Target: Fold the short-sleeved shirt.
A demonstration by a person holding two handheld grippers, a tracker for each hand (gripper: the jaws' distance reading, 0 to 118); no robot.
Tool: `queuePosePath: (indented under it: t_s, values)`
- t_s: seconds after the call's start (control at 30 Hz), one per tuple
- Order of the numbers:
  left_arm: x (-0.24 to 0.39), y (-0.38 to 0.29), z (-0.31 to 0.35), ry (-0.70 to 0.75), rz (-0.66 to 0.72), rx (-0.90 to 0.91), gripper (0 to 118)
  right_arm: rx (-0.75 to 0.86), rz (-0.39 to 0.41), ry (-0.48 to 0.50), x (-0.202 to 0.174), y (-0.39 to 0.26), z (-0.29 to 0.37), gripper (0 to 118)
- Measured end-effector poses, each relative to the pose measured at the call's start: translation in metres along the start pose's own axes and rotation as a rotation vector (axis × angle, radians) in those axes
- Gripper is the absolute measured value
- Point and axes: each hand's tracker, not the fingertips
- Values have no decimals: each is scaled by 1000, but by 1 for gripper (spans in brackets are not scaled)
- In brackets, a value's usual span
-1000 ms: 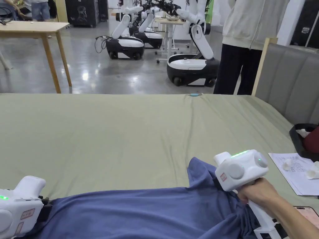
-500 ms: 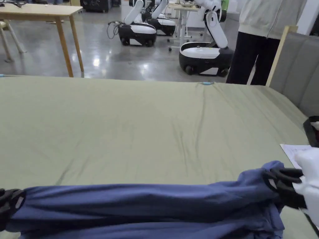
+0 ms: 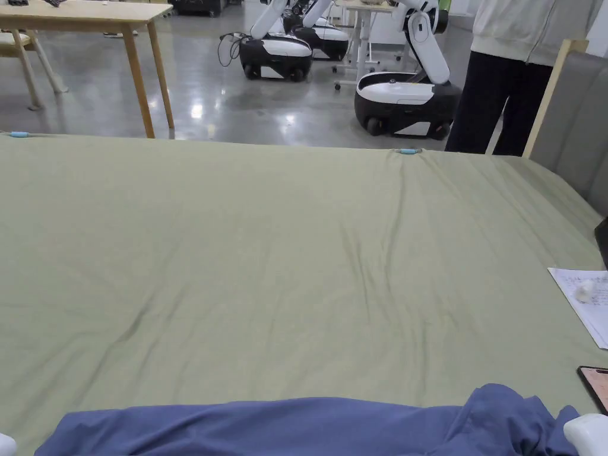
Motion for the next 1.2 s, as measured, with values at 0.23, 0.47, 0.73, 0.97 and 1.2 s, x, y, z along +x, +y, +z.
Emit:
queuePosePath:
  t_s: [0.23,0.47,0.73,0.97,1.2]
  values:
    - [-17,1,65,-103,146,195,115,172,-59,-11,-12,-25,86,118]
    - [-11,-33,158,-64,457,448,60,625,-233,41,-48,-77,197,22]
    - [-20,-46,145,-87,503,367,0,653,-190,27,-61,-61,206,0]
    - [-87,-48,39,-413,711,196,117,656,-157,73,-77,-57,203,0]
    - [-67,-29,-16,-493,736,204,117,628,-172,50,-83,-59,208,0]
